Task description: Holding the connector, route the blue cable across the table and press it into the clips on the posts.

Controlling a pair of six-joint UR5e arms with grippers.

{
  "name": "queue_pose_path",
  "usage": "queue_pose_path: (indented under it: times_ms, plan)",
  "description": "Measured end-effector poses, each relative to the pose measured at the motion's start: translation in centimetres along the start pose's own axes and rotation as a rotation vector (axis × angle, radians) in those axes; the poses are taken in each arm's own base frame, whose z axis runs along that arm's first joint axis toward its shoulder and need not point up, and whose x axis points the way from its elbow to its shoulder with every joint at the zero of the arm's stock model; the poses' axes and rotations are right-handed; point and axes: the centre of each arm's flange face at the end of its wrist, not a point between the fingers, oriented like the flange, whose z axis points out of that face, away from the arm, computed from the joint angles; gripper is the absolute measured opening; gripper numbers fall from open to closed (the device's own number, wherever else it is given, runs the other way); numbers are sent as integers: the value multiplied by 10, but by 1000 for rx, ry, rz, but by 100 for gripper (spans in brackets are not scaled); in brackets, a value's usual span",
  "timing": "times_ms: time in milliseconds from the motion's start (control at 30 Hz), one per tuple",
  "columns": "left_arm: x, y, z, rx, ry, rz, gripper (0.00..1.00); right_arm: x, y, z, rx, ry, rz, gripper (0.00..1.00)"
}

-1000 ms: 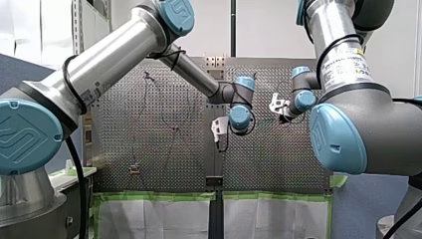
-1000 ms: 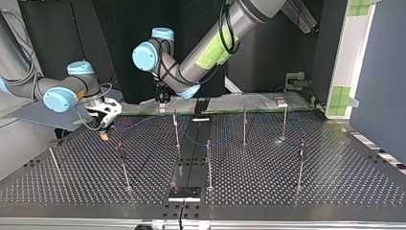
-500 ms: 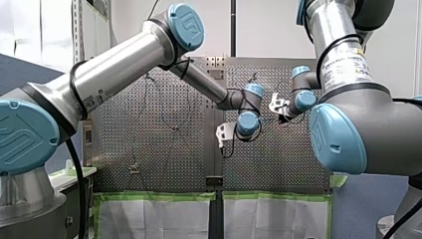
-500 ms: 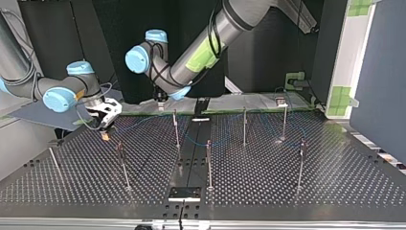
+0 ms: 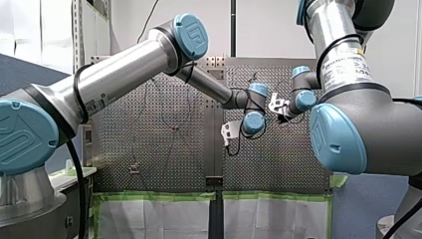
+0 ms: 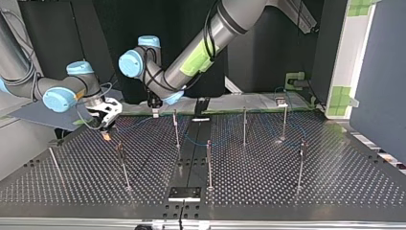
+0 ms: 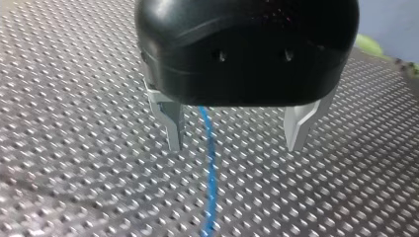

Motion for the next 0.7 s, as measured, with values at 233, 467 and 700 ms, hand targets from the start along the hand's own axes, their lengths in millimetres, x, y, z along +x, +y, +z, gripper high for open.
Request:
queue_pose_path:
  times_ms: [233, 467, 700]
  plan:
    - [-21, -9, 13, -9, -57, -47, 100, 0, 0, 0, 0, 0, 0, 0]
    - [-3, -10, 27, -21, -32, -21, 100, 0, 0, 0, 3, -1, 0, 0]
    - [16, -3, 43, -43, -2, 3, 100, 0, 0, 0, 7, -1, 0, 0]
